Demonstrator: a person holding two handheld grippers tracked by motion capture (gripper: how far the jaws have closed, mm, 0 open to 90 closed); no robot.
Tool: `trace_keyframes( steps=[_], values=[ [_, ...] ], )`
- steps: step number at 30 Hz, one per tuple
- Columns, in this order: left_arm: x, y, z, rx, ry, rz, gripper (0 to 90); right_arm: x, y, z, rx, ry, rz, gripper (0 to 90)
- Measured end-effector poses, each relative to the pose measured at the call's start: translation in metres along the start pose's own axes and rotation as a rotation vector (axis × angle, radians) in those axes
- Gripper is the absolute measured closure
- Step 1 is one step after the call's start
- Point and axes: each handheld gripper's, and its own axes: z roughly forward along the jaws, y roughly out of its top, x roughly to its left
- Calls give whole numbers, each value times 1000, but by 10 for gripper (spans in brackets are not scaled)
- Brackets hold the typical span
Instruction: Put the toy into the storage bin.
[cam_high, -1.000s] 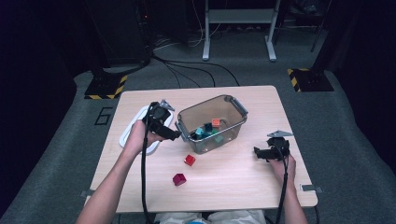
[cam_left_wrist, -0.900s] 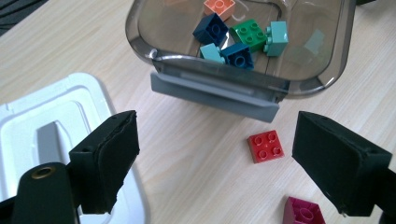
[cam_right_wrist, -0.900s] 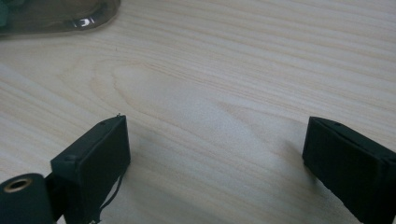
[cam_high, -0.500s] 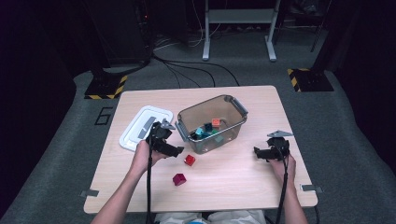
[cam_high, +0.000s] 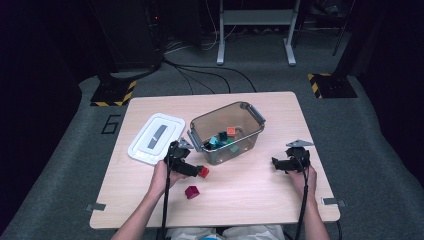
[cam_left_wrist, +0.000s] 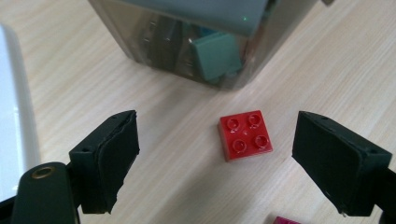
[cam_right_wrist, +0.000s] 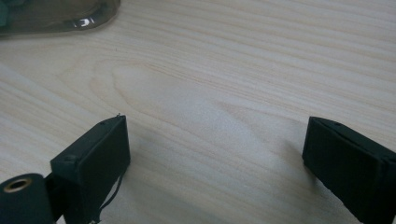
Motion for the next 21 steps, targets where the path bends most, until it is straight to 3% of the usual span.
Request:
trace_keyframes(
  steps=[12, 21],
  values=[
    [-12, -15, 19, -2, 7, -11, 172, 0, 0, 0, 0, -1, 0, 69],
    [-17, -18, 30, 15, 0, 6, 306, 0, 0, 0, 1, -1, 3, 69]
  ],
)
